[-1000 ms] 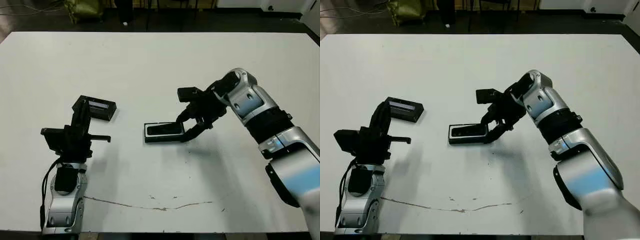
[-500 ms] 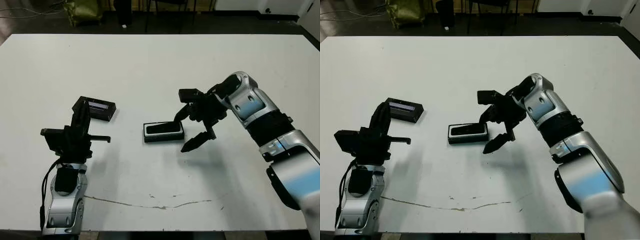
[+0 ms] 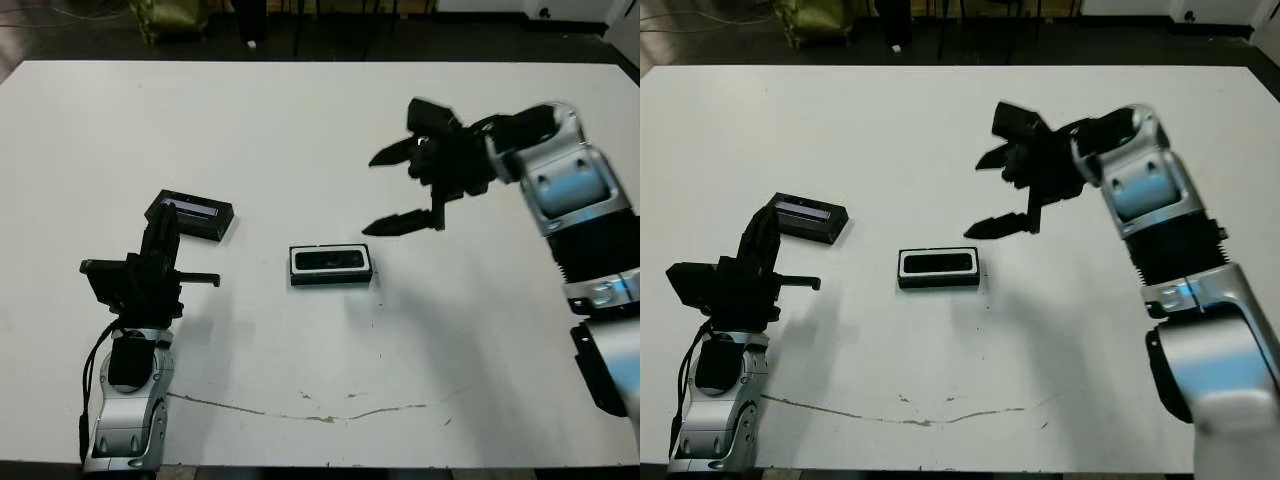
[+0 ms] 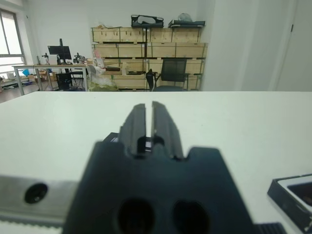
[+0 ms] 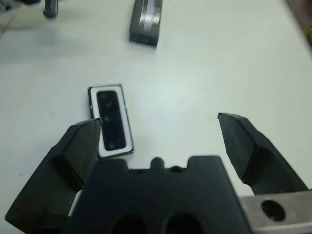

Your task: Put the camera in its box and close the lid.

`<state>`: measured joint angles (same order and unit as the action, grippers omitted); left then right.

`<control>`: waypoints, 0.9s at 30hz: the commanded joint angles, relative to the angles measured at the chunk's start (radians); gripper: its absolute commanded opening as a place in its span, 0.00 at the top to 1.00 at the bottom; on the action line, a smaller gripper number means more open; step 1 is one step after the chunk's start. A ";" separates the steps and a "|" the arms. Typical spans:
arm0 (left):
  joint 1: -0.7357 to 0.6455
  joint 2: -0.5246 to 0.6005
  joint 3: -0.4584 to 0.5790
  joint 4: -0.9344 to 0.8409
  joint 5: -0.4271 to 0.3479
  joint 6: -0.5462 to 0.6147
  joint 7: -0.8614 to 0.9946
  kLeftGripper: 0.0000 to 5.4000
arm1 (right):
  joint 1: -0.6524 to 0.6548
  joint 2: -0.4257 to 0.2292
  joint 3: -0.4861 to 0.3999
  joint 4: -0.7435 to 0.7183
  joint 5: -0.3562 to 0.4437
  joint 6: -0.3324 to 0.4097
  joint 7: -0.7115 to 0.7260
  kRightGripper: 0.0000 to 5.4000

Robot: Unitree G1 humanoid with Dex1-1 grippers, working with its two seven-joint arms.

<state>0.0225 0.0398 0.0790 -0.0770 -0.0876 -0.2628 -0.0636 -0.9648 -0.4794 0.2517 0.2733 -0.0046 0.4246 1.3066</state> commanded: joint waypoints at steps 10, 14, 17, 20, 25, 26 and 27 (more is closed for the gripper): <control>0.011 0.017 0.022 0.013 -0.004 -0.005 -0.009 1.00 | 0.446 0.084 -0.247 -0.445 0.084 -0.076 -0.530 0.28; 0.008 0.023 0.034 0.010 -0.022 -0.003 -0.024 1.00 | 0.609 0.137 -0.273 -0.493 0.074 -0.234 -0.672 0.45; 0.004 0.025 0.038 0.002 -0.015 0.006 -0.019 1.00 | 0.709 0.158 -0.292 -0.490 0.064 -0.365 -0.750 0.58; 0.000 0.028 0.040 -0.008 -0.011 0.017 -0.019 1.00 | 0.811 0.202 -0.320 -0.503 0.084 -0.430 -0.833 0.70; -0.013 0.032 0.036 -0.011 -0.012 0.030 -0.027 1.00 | 0.962 0.261 -0.340 -0.519 0.103 -0.532 -0.920 0.91; -0.017 0.034 0.036 -0.006 -0.011 0.025 -0.030 1.00 | 0.986 0.268 -0.341 -0.523 0.104 -0.551 -0.931 0.96; -0.019 0.035 0.037 -0.002 -0.011 0.023 -0.032 1.00 | 1.013 0.275 -0.342 -0.531 0.108 -0.570 -0.940 1.00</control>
<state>-0.0013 0.0560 0.1153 -0.0918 -0.1053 -0.2541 -0.0901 0.0084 -0.2135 -0.0791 -0.2518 0.0974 -0.1234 0.3813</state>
